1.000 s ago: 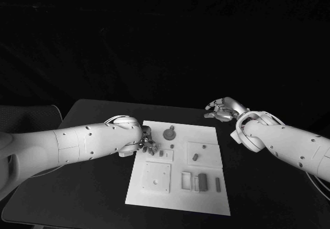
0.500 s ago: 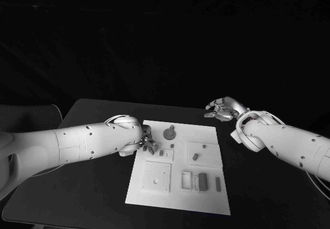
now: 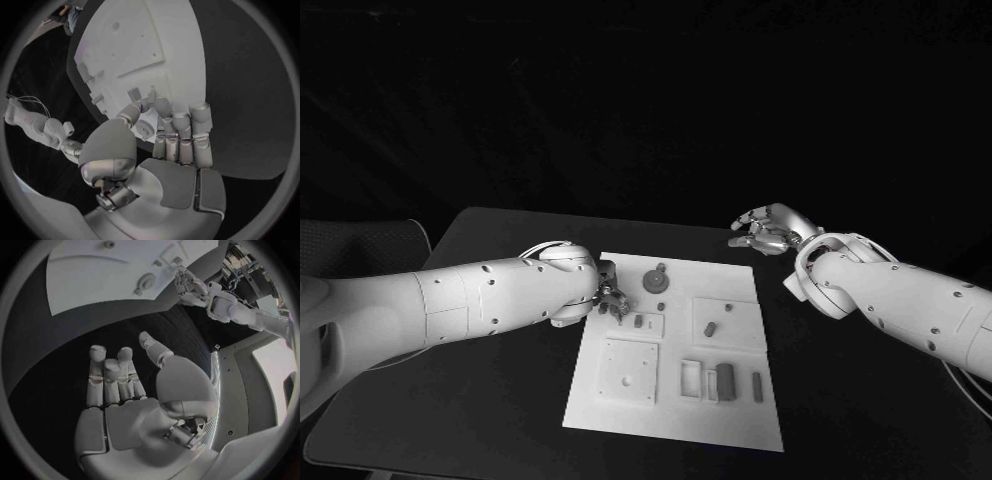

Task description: Assemble the parts on the task board

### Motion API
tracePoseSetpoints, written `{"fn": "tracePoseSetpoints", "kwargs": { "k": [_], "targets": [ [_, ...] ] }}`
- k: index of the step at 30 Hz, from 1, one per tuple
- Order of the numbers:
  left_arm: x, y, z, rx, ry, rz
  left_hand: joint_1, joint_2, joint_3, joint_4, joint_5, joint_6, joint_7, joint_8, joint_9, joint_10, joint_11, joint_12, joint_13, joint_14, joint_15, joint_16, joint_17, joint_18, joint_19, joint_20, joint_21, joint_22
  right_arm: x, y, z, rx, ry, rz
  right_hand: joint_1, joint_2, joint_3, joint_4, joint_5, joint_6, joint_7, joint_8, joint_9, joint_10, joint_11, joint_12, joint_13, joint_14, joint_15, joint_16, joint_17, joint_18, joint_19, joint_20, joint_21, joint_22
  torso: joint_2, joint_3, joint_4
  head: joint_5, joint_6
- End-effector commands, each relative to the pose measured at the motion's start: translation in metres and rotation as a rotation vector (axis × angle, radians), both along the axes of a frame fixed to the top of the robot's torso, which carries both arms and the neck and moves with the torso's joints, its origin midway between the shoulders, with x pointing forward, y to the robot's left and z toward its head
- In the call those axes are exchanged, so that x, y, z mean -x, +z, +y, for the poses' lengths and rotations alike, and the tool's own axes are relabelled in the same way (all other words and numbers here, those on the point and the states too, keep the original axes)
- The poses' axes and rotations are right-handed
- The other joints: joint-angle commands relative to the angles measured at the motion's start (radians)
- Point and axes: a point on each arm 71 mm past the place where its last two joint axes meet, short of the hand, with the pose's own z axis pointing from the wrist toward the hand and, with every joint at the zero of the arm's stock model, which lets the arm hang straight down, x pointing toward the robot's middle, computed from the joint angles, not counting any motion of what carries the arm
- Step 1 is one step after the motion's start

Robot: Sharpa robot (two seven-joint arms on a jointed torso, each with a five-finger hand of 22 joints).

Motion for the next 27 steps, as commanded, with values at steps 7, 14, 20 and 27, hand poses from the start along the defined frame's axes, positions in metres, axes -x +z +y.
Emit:
{"fn": "tracePoseSetpoints", "kwargs": {
  "k": [7, 14, 20, 27],
  "targets": [
    [0.0017, -0.0011, -0.0026, -0.014, -0.02, 0.02, 0.06, 0.058, 0.052, -0.06, 0.007, 0.007, -0.001, 0.007, 0.002, 0.001, -0.005, 0.005, 0.002, 0.014, -0.019, 0.005, 0.002, 0.054, 0.01, -0.005, 0.007, 0.021, 0.0009, -0.0004, 0.0022, 0.007, 0.017, 0.007, -0.011, 0.002, 0.002, 0.006, 0.001, -0.014, 0.021, 0.005, -0.002, 0.0, 0.004, 0.003, -0.001, 0.006, -0.002, 0.001, -0.001, 0.016, 0.0, -0.007, -0.005, 0.005, 0.0, -0.0003, 0.0, 0.0, -0.002],
    [0.0036, -0.0018, -0.0046, -0.016, -0.03, 0.031, 0.058, 0.058, 0.051, -0.06, 0.013, 0.008, -0.003, 0.012, 0.002, 0.002, -0.006, 0.009, 0.003, 0.014, -0.019, 0.008, 0.003, 0.054, 0.009, -0.004, 0.01, 0.021, 0.001, -0.0005, 0.0025, 0.007, 0.018, 0.008, -0.011, 0.002, 0.002, 0.006, 0.001, -0.014, 0.021, 0.005, -0.002, 0.0, 0.004, 0.003, -0.001, 0.006, -0.002, 0.001, -0.001, 0.016, 0.0, -0.007, -0.005, 0.005, 0.0, -0.0003, 0.0003, 0.0, -0.004],
    [0.0044, -0.0019, -0.0057, -0.014, -0.03, 0.029, 0.057, 0.058, 0.052, -0.061, 0.025, 0.008, -0.004, 0.018, 0.003, 0.002, -0.008, 0.015, 0.005, 0.014, -0.02, 0.013, 0.006, 0.054, 0.009, -0.005, 0.015, 0.021, 0.001, -0.0005, 0.0024, 0.007, 0.018, 0.008, -0.012, 0.002, 0.002, 0.005, 0.001, -0.014, 0.021, 0.005, -0.002, 0.0, 0.004, 0.003, -0.001, 0.006, -0.002, 0.001, -0.001, 0.016, 0.0, -0.007, -0.005, 0.005, 0.0, -0.0002, 0.0001, 0.0, -0.005],
    [0.0039, -0.0018, -0.0058, -0.013, -0.025, 0.021, 0.055, 0.058, 0.052, -0.06, 0.029, 0.008, -0.004, 0.021, 0.003, 0.001, -0.008, 0.018, 0.006, 0.014, -0.021, 0.014, 0.007, 0.054, 0.009, -0.005, 0.016, 0.021, 0.0011, -0.0005, 0.0028, 0.006, 0.018, 0.008, -0.012, 0.002, 0.002, 0.005, 0.001, -0.014, 0.022, 0.005, -0.002, -0.001, 0.004, 0.003, -0.001, 0.006, -0.002, 0.001, -0.001, 0.016, 0.0, -0.007, -0.005, 0.005, 0.0, -0.0002, 0.0003, 0.0, -0.004]
  ]
}}
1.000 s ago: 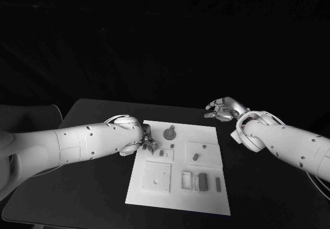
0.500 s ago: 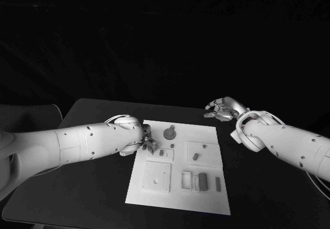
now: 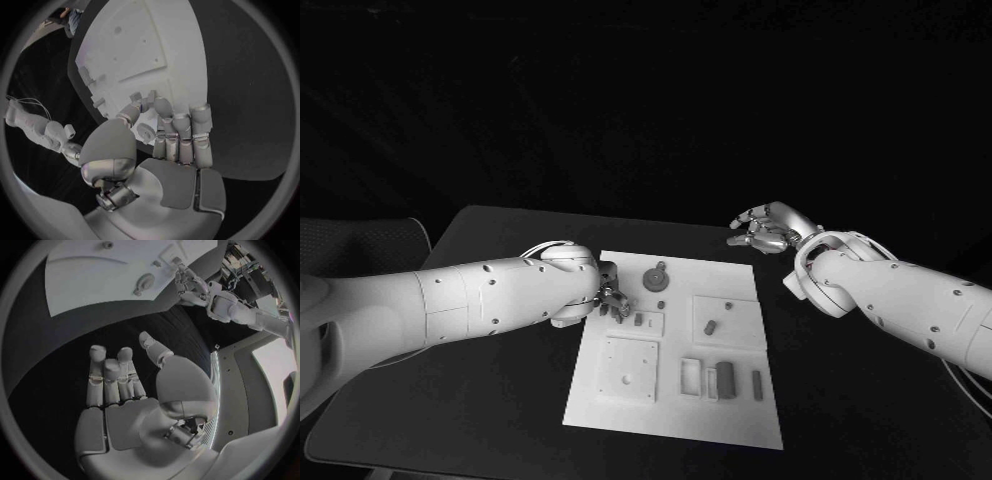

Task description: Assemble the parts on the task board

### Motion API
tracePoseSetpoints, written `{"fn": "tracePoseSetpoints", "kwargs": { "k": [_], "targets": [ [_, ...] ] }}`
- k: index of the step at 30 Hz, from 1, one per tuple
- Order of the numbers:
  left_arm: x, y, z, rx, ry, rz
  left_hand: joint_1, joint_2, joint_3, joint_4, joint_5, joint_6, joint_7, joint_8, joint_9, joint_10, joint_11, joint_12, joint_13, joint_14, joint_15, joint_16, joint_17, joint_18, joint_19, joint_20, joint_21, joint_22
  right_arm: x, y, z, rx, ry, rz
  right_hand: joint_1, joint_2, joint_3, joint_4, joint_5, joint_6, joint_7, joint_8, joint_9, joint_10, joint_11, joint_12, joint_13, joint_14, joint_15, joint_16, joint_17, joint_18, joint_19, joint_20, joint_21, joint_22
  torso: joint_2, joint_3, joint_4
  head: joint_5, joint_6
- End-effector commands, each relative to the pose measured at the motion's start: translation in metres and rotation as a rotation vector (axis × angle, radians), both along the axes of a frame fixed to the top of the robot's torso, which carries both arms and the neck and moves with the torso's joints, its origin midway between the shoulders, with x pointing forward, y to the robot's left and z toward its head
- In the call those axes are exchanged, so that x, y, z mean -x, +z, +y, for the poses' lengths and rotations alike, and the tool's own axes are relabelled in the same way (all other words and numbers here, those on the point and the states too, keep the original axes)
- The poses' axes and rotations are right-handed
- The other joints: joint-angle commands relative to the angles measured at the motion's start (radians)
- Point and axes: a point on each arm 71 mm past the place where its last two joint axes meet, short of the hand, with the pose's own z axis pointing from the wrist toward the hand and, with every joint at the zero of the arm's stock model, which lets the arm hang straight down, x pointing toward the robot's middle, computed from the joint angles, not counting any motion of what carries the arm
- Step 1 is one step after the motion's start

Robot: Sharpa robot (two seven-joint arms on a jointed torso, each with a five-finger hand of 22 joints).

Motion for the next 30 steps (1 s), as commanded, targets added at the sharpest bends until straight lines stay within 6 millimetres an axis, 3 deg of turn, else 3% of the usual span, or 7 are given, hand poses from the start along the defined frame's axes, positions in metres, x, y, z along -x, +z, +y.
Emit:
{"fn": "tracePoseSetpoints", "kwargs": {
  "k": [1, 18, 24, 30],
  "targets": [
    [0.0004, -0.0001, -0.0019, -0.004, -0.006, -0.001, 0.057, 0.057, 0.055, -0.058, 0.004, 0.007, 0.001, 0.004, 0.001, 0.0, -0.01, 0.006, 0.001, 0.014, -0.021, 0.007, 0.001, 0.054, 0.006, -0.005, 0.005, 0.022, 0.0005, -0.0004, 0.0017, 0.007, 0.014, 0.004, -0.012, 0.002, 0.002, 0.005, 0.001, -0.015, 0.021, 0.005, -0.001, -0.001, 0.004, 0.003, -0.001, 0.006, -0.002, 0.001, -0.001, 0.016, 0.0, -0.006, -0.005, 0.005, 0.0, 0.0, 0.0002, 0.0, 0.001],
    [0.0003, -0.002, -0.0011, -0.004, -0.003, 0.001, 0.053, 0.057, 0.054, -0.056, 0.005, 0.005, 0.001, 0.007, 0.001, -0.002, -0.01, 0.008, 0.001, 0.013, -0.022, 0.007, 0.002, 0.054, 0.006, -0.006, 0.006, 0.021, 0.0006, -0.0004, 0.0015, 0.007, 0.013, 0.004, -0.013, 0.001, 0.003, 0.005, 0.001, -0.015, 0.021, 0.006, -0.002, -0.001, 0.004, 0.003, -0.002, 0.006, -0.002, 0.001, -0.002, 0.016, 0.0, -0.006, -0.005, 0.005, 0.0, -0.0001, -0.0002, 0.002, 0.002],
    [-0.0004, -0.0016, 0.0003, 0.01, 0.008, -0.006, 0.022, 0.05, 0.046, -0.03, -0.026, -0.002, 0.001, 0.018, 0.001, -0.007, -0.01, 0.014, 0.0, 0.011, -0.022, 0.007, 0.0, 0.055, 0.004, -0.007, 0.007, 0.018, 0.0007, -0.0003, 0.0014, 0.007, 0.013, 0.004, -0.013, 0.001, 0.003, 0.005, 0.001, -0.015, 0.021, 0.006, -0.002, -0.001, 0.004, 0.003, -0.002, 0.006, -0.002, 0.001, -0.002, 0.016, 0.0, -0.006, -0.006, 0.005, 0.0, 0.0, -0.0003, 0.001, 0.003],
    [-0.0008, -0.0015, 0.0012, 0.013, 0.013, -0.009, 0.001, 0.042, 0.038, -0.008, -0.036, -0.005, 0.0, 0.023, -0.001, -0.009, -0.01, 0.016, -0.002, 0.01, -0.022, 0.007, -0.001, 0.055, 0.003, -0.007, 0.007, 0.017, 0.0006, -0.0004, 0.0007, 0.007, 0.012, 0.005, -0.013, 0.001, 0.003, 0.005, 0.001, -0.015, 0.021, 0.006, -0.002, -0.001, 0.004, 0.003, -0.002, 0.006, -0.002, 0.001, -0.002, 0.016, 0.0, -0.006, -0.006, 0.005, 0.0, 0.0001, -0.0001, 0.0, 0.003]
  ]
}}
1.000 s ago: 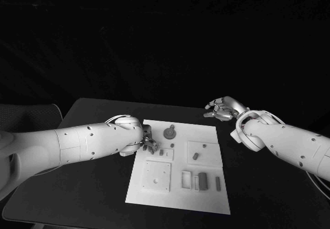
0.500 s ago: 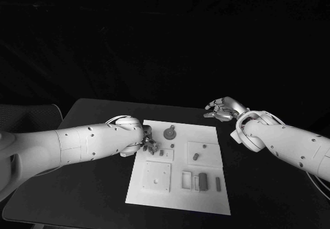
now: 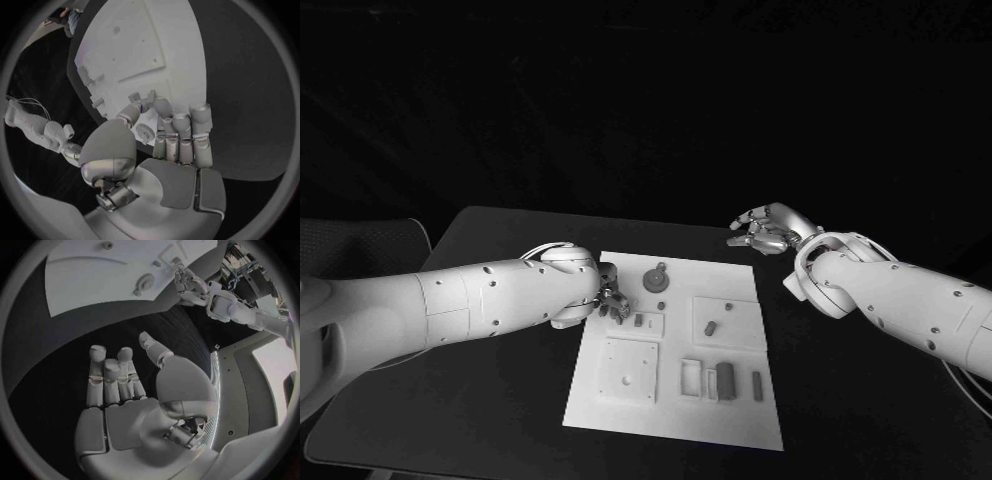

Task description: Assemble the parts on the task board

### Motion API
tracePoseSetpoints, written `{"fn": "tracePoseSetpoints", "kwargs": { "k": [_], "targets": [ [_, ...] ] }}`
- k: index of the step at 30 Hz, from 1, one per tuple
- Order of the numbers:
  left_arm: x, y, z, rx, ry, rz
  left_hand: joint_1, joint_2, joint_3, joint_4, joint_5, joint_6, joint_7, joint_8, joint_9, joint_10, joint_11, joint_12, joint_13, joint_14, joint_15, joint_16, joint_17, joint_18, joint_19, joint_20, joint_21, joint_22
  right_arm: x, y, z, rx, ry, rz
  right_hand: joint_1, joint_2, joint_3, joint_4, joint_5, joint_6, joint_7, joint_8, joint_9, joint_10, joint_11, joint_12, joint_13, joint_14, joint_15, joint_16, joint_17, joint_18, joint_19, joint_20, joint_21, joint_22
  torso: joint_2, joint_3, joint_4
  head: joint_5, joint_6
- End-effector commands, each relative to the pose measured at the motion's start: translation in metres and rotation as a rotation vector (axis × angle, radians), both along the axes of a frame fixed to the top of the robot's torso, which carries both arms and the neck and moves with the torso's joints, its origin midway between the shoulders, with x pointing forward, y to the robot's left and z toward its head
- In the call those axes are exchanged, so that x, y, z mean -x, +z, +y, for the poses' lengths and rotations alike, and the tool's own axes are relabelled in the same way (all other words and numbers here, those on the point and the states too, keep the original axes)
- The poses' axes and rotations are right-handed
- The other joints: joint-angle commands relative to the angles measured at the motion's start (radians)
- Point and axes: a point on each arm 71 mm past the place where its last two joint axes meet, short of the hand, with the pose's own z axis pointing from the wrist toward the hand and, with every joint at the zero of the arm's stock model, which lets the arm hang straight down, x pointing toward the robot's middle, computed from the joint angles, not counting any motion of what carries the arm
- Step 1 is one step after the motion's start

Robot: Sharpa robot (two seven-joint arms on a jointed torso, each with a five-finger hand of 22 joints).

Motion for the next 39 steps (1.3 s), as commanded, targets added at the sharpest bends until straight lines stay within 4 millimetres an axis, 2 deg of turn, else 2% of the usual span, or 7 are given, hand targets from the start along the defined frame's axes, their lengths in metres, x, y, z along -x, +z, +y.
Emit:
{"fn": "tracePoseSetpoints", "kwargs": {
  "k": [1, 22, 34, 39],
  "targets": [
    [-0.0005, 0.0004, -0.0001, 0.013, 0.005, -0.007, 0.011, 0.027, 0.026, -0.012, -0.011, -0.003, 0.002, 0.009, 0.001, -0.003, -0.004, 0.005, -0.002, 0.011, -0.022, 0.003, -0.002, 0.056, 0.001, -0.009, 0.004, 0.017, 0.0004, -0.0003, 0.0007, 0.007, 0.011, 0.003, -0.009, -0.003, 0.003, 0.005, 0.001, -0.015, 0.021, 0.006, -0.001, -0.001, 0.004, 0.003, -0.001, 0.006, -0.002, 0.001, -0.002, 0.016, -0.003, -0.007, -0.006, 0.005, 0.0, 0.0001, 0.0, -0.001, 0.0],
    [-0.0013, 0.0001, -0.0002, 0.016, 0.007, -0.003, -0.013, 0.027, 0.017, 0.006, -0.013, -0.005, 0.001, 0.015, -0.001, -0.004, -0.005, 0.008, -0.004, 0.011, -0.023, 0.005, -0.003, 0.057, 0.0, -0.01, 0.005, 0.017, 0.0005, -0.0003, 0.0008, 0.007, 0.012, 0.003, -0.01, -0.003, 0.004, 0.005, 0.001, -0.015, 0.021, 0.006, -0.002, -0.001, 0.004, 0.004, -0.002, 0.006, -0.002, 0.001, -0.002, 0.016, -0.003, -0.007, -0.006, 0.005, 0.0, 0.0001, -0.0001, -0.003, 0.002],
    [-0.0011, -0.0007, -0.0011, 0.016, 0.004, 0.007, -0.032, 0.013, 0.006, 0.018, -0.025, -0.007, 0.001, 0.018, -0.004, -0.005, -0.005, 0.01, -0.006, 0.01, -0.024, 0.005, -0.003, 0.058, -0.001, -0.01, 0.006, 0.017, 0.0009, -0.0002, 0.0014, 0.007, 0.014, 0.004, -0.011, -0.004, 0.005, 0.005, 0.001, -0.015, 0.021, 0.006, -0.002, -0.001, 0.004, 0.004, -0.002, 0.006, -0.002, 0.001, -0.002, 0.016, -0.003, -0.007, -0.006, 0.005, 0.0, 0.0, -0.0002, -0.004, -0.001],
    [-0.001, -0.0008, -0.0009, 0.017, 0.006, 0.007, -0.054, 0.012, -0.02, 0.019, -0.025, -0.01, 0.002, 0.022, -0.005, -0.007, -0.004, 0.012, -0.007, 0.009, -0.023, 0.006, -0.004, 0.059, -0.003, -0.01, 0.007, 0.017, 0.001, -0.0002, 0.0016, 0.007, 0.014, 0.004, -0.011, -0.004, 0.005, 0.005, 0.001, -0.015, 0.021, 0.006, -0.002, -0.001, 0.004, 0.004, -0.002, 0.006, -0.002, 0.001, -0.002, 0.016, -0.003, -0.007, -0.006, 0.005, 0.0, 0.0002, 0.0001, -0.004, -0.001]
  ]
}}
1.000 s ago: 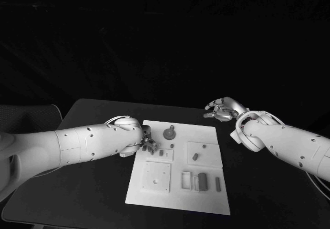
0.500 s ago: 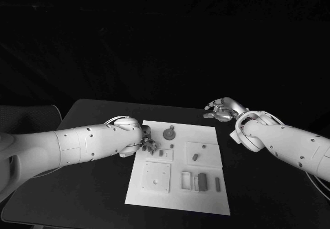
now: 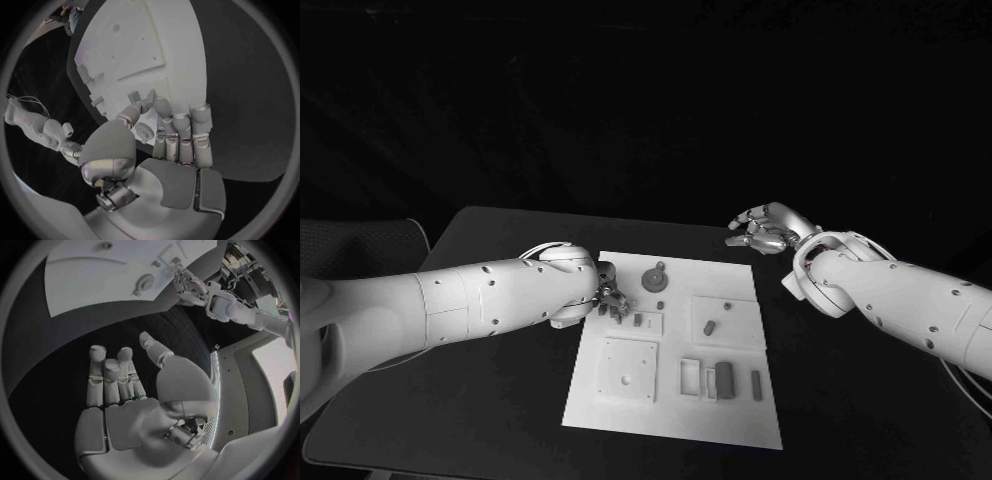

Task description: Assemble the parts on the task board

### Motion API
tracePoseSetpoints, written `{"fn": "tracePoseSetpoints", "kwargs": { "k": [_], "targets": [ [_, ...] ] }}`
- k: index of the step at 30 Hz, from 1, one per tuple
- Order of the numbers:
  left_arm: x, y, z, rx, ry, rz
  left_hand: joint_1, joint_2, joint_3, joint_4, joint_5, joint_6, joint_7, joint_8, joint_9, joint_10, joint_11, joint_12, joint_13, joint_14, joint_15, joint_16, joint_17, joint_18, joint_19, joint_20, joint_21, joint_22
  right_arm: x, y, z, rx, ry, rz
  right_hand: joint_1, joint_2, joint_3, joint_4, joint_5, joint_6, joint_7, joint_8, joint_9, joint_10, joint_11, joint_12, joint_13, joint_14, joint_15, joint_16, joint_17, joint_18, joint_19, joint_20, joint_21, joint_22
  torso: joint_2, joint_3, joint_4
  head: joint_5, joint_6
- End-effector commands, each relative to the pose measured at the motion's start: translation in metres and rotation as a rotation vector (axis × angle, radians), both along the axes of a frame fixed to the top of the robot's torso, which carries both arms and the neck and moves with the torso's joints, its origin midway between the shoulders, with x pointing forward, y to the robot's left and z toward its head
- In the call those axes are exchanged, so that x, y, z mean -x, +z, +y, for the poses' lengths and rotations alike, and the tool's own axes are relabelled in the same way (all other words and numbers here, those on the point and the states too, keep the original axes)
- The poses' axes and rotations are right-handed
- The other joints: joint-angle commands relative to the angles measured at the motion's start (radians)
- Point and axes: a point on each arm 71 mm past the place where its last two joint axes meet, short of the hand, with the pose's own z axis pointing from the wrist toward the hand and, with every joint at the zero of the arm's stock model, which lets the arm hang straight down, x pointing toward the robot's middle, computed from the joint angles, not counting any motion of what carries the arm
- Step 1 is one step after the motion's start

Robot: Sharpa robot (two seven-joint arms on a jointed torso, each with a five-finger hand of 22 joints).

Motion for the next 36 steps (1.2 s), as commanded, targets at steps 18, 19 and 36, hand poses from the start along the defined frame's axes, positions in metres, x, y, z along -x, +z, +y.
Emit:
{"fn": "tracePoseSetpoints", "kwargs": {
  "k": [18, 19, 36],
  "targets": [
    [0.0009, -0.0004, -0.0021, 0.007, -0.007, 0.011, -0.034, -0.014, -0.042, 0.005, -0.087, -0.01, 0.004, 0.01, -0.006, -0.008, -0.003, 0.007, -0.006, 0.008, -0.022, 0.006, -0.004, 0.063, -0.008, -0.011, 0.002, 0.015, 0.0007, -0.0003, 0.0017, 0.007, 0.015, 0.003, -0.008, 0.0, 0.002, 0.003, 0.001, -0.015, 0.021, 0.006, -0.002, -0.001, 0.004, 0.004, -0.001, 0.006, -0.002, 0.001, -0.001, 0.016, 0.0, -0.009, -0.006, 0.005, 0.0, -0.0002, 0.0002, -0.001, -0.002],
    [0.001, -0.0005, -0.0021, 0.007, -0.007, 0.012, -0.034, -0.014, -0.042, 0.005, -0.087, -0.01, 0.004, 0.01, -0.006, -0.008, -0.003, 0.007, -0.006, 0.008, -0.022, 0.006, -0.004, 0.063, -0.008, -0.011, 0.002, 0.015, 0.0007, -0.0002, 0.0017, 0.007, 0.014, 0.003, -0.008, 0.0, 0.002, 0.003, 0.001, -0.015, 0.021, 0.006, -0.002, -0.001, 0.004, 0.004, -0.001, 0.006, -0.002, 0.001, -0.001, 0.016, 0.0, -0.009, -0.006, 0.005, 0.0, -0.0002, 0.0002, -0.001, -0.002],
    [0.0019, -0.0009, -0.0022, 0.011, -0.01, 0.022, -0.046, -0.026, -0.049, 0.012, -0.1, -0.012, 0.004, 0.012, -0.009, -0.01, -0.002, 0.008, -0.009, 0.007, -0.022, 0.007, -0.004, 0.063, -0.01, -0.01, 0.001, 0.015, 0.0008, -0.0002, 0.0021, 0.006, 0.015, 0.003, -0.008, 0.0, 0.003, 0.003, 0.001, -0.015, 0.021, 0.006, -0.002, -0.001, 0.004, 0.004, -0.002, 0.006, -0.002, 0.001, -0.001, 0.016, 0.0, -0.009, -0.006, 0.005, 0.0, 0.0, -0.0001, 0.001, 0.0]
  ]
}}
